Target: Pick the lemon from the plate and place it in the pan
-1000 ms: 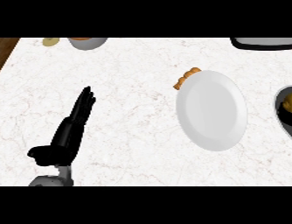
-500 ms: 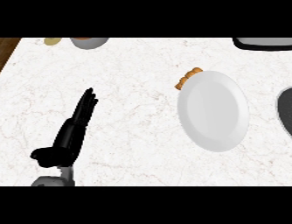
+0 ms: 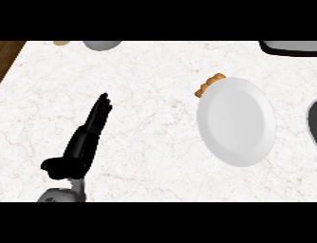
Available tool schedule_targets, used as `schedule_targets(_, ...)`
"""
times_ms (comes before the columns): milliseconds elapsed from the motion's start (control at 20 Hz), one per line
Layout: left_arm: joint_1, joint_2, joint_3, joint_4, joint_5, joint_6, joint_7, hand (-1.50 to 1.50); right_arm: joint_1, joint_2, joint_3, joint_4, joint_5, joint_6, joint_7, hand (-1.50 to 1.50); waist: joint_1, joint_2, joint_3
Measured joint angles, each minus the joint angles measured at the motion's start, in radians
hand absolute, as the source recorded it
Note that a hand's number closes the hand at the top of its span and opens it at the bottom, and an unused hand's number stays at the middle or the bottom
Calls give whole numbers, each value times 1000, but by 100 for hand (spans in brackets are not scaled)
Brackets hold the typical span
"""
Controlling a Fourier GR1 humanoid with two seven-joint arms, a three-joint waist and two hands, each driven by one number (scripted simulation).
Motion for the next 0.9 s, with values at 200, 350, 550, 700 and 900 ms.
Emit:
schedule_targets(200, -1, 8, 9, -10, 10, -11, -1, 0, -70, -9, -17, 120, -36, 89, -60, -150, 7, 1, 1)
schedule_targets(350, 13, 6, 5, 0, 6, -11, -17, 0, -101, -6, -50, 174, -68, 78, -141, -150, 6, 2, 2)
schedule_targets(550, 14, 19, 25, -8, 22, -21, -12, 0, -121, -2, -130, 181, -154, 56, -265, -150, -4, 0, 2)
schedule_targets(700, 17, 20, 28, -18, 23, -19, -2, 0, -109, -7, -199, 193, -230, 74, -356, -150, -13, -4, 1)
schedule_targets(900, 28, 16, 26, -22, 17, -12, 4, 0, -78, -50, -269, 210, -324, 182, -420, -150, -27, -9, -1)
